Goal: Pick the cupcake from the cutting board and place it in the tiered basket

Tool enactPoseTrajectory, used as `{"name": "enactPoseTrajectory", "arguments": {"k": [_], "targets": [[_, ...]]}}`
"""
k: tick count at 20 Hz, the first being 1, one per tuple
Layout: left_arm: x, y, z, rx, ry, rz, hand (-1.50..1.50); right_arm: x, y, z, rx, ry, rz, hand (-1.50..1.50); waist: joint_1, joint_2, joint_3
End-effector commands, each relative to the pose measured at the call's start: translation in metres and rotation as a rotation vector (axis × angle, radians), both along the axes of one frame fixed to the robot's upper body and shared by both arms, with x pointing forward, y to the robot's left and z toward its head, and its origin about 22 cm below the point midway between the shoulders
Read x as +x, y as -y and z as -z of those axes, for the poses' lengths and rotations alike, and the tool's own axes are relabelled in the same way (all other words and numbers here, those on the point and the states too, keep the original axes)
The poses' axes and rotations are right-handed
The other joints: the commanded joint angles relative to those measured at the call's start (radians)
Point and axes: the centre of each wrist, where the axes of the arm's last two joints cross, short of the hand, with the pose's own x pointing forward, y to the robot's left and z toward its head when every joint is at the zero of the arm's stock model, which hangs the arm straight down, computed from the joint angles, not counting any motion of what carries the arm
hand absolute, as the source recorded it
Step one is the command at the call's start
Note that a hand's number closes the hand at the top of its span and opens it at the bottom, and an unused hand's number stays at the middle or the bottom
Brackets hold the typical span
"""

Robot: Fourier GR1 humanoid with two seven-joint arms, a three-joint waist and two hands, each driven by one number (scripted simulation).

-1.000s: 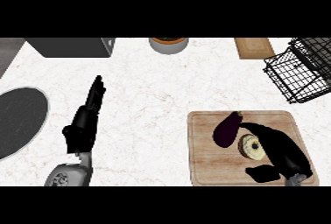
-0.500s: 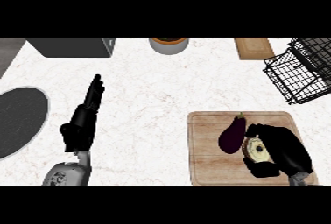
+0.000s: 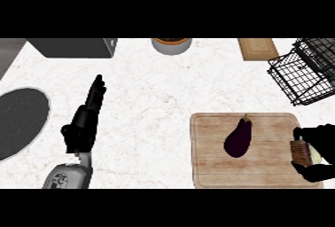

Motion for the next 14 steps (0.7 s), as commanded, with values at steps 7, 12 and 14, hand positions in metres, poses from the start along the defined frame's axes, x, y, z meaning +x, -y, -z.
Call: {"name": "enactPoseTrajectory", "arguments": {"k": [7,12,14], "targets": [[-0.004,-0.021,-0.006,0.004,-0.006,0.002,0.00,0.019,0.029,-0.087,0.042,0.250,0.097,1.50,-0.004,-0.001,0.001],[-0.010,-0.015,0.006,0.008,-0.014,-0.021,0.00,-0.006,0.047,-0.169,0.104,0.388,0.095,1.50,-0.021,-0.005,0.001],[-0.005,-0.008,0.001,0.007,-0.005,-0.010,0.00,-0.011,0.057,-0.204,0.136,0.409,0.110,1.50,-0.022,-0.005,0.001]]}}
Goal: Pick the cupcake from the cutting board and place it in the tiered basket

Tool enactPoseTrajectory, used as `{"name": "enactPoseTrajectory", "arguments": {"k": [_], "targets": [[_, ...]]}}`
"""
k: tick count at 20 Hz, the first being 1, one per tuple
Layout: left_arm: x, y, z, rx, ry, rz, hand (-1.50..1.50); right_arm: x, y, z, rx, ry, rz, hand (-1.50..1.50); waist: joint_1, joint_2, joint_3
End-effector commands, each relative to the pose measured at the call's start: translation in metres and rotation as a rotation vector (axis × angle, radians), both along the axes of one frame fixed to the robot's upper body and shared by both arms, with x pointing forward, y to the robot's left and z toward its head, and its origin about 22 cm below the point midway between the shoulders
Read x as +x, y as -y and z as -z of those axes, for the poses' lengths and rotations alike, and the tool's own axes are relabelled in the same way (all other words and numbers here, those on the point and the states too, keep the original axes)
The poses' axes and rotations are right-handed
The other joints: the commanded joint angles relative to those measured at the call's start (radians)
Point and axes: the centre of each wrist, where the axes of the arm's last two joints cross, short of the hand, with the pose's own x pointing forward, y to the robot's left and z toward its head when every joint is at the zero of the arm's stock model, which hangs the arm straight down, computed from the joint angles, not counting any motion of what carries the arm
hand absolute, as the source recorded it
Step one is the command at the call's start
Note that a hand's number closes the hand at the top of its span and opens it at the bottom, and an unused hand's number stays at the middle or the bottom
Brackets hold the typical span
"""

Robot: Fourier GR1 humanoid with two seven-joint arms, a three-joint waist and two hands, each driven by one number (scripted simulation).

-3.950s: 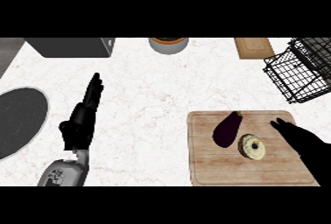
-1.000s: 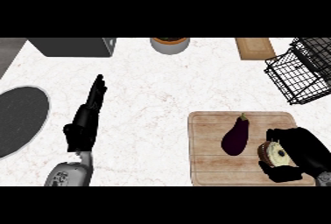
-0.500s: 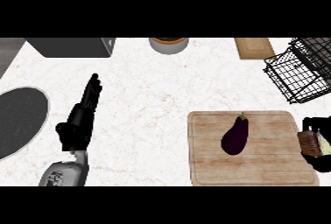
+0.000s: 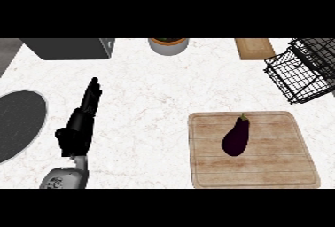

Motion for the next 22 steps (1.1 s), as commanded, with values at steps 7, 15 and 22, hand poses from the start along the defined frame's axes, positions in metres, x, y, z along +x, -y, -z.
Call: {"name": "enactPoseTrajectory", "arguments": {"k": [7,15,22], "targets": [[0.017,0.022,-0.007,-0.004,0.026,0.015,0.00,-0.006,0.003,-0.130,0.119,0.108,0.073,1.50,0.018,0.005,0.000],[0.007,0.020,0.012,-0.016,-0.001,0.026,0.00,0.023,0.016,-0.156,0.422,0.065,0.046,1.50,0.028,0.007,-0.001],[0.018,-0.004,-0.021,0.004,0.001,0.025,0.00,0.071,0.012,-0.116,0.361,0.107,0.103,1.50,0.031,0.008,0.001]]}}
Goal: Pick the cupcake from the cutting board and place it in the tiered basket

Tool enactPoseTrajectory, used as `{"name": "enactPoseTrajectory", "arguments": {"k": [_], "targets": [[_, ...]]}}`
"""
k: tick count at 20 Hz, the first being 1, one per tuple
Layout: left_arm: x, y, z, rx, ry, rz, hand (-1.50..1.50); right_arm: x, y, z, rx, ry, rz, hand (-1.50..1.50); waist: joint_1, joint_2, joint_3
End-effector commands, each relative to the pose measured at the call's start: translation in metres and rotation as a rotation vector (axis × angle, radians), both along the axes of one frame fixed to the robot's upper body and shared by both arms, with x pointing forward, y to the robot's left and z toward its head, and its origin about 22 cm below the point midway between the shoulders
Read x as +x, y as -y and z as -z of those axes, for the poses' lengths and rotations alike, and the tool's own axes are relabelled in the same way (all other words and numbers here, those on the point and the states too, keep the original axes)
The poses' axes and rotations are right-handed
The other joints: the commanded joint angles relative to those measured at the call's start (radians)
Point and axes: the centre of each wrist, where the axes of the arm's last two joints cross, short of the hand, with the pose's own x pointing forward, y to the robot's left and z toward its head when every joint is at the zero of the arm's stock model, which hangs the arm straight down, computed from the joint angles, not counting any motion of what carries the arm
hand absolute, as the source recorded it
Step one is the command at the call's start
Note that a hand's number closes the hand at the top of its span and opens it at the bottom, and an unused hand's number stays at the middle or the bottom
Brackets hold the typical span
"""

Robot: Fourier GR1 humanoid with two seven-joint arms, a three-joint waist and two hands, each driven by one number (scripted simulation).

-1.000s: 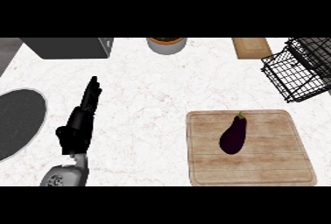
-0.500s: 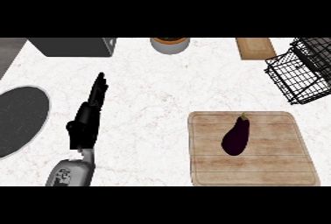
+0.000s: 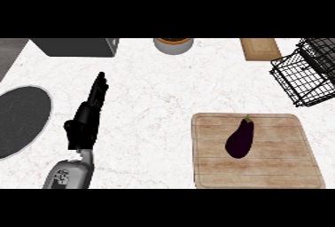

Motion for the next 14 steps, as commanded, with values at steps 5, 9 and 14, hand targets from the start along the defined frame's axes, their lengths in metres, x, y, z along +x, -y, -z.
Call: {"name": "enactPoseTrajectory", "arguments": {"k": [5,9,14], "targets": [[-0.015,0.000,0.018,-0.006,0.003,0.019,0.00,0.040,0.009,0.002,-0.084,0.025,0.065,1.50,0.010,0.003,0.001],[-0.012,-0.003,0.009,-0.010,0.010,0.024,0.00,0.063,0.011,0.023,-0.120,0.033,0.078,1.50,0.017,0.005,0.001],[-0.012,0.000,0.005,-0.002,0.012,0.012,0.00,0.077,0.023,0.035,-0.153,0.013,0.083,1.50,0.012,0.004,0.001]]}}
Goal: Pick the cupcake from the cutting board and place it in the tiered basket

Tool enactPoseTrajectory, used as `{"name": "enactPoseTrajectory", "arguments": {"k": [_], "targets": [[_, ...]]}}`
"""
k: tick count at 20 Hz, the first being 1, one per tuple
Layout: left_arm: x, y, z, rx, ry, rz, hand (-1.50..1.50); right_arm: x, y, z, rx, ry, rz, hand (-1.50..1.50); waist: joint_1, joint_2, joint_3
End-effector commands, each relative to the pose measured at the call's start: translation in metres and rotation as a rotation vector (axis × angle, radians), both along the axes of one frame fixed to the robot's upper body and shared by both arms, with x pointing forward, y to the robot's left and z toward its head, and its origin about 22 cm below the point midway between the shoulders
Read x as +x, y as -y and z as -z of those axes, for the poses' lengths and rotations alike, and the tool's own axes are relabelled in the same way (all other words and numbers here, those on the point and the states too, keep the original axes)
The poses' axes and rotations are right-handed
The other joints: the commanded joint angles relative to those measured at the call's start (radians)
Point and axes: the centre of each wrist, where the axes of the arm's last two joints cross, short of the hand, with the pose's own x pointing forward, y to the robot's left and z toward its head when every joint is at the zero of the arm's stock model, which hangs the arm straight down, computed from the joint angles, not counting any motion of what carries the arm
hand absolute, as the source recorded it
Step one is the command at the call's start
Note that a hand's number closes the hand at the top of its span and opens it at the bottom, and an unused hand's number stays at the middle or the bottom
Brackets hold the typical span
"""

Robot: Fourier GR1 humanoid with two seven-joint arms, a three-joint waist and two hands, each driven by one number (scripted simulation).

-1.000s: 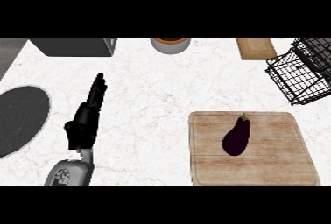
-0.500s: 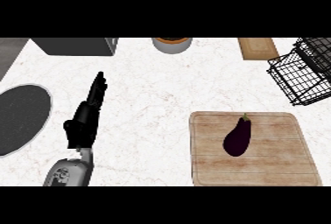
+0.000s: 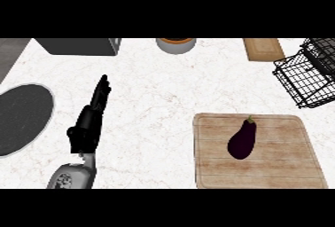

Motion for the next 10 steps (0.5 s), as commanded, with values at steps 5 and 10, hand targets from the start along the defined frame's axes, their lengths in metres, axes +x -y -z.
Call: {"name": "enactPoseTrajectory", "arguments": {"k": [5,10], "targets": [[0.002,0.012,0.002,0.012,0.001,-0.002,0.00,0.023,0.013,0.029,0.295,-0.103,0.071,-1.50,0.000,0.002,0.000],[0.011,0.001,-0.003,-0.011,-0.004,0.001,0.00,0.015,0.037,0.035,0.453,-0.043,0.026,-1.50,0.005,0.008,0.001]]}}
